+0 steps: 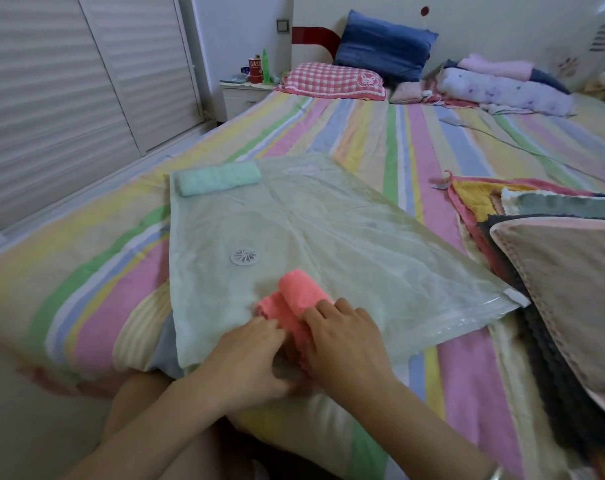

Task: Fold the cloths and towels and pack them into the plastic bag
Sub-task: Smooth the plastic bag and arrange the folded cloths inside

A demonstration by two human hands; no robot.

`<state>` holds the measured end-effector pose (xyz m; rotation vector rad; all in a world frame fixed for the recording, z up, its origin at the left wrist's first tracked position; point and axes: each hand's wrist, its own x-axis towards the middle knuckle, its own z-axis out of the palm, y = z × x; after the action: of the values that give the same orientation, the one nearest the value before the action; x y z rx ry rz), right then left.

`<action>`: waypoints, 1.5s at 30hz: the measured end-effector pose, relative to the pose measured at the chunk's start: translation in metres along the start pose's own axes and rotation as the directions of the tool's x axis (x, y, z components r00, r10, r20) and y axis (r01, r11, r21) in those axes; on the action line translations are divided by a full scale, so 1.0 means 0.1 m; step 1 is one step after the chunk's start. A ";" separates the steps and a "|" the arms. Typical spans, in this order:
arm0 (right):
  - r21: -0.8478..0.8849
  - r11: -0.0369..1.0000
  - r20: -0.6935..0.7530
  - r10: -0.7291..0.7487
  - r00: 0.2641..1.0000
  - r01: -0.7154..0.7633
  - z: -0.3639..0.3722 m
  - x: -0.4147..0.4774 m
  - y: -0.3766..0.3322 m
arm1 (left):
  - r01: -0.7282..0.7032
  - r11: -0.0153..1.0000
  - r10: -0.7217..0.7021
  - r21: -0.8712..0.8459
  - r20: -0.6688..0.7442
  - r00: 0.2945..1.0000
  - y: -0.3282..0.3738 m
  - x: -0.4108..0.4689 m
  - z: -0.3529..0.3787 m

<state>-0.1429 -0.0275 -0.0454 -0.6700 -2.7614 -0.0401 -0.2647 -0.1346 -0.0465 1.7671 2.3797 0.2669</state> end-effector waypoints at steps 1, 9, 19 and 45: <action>0.016 1.000 -0.008 0.014 1.000 -0.014 0.01 0.00 -0.01 | -0.019 1.000 0.019 0.007 0.025 1.000 -0.02 -0.02 0.00; -0.081 0.962 0.002 0.260 0.966 -0.259 -0.02 0.18 0.11 | -0.131 0.989 0.127 0.075 0.061 0.990 -0.01 -0.15 -0.06; 0.260 0.831 0.217 0.446 0.868 -0.492 -0.33 0.16 0.74 | -0.074 0.981 0.089 -0.177 0.078 0.993 -0.09 -0.16 -0.17; -0.242 0.870 0.144 0.470 0.871 -0.429 -0.23 -0.61 0.45 | -0.061 0.998 0.060 -0.007 -0.101 0.993 0.58 0.10 0.19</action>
<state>-0.0647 -0.0169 -0.0435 -1.4366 -2.7264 -0.1634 -0.2091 -0.1076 -0.0513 1.8663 2.3896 0.3841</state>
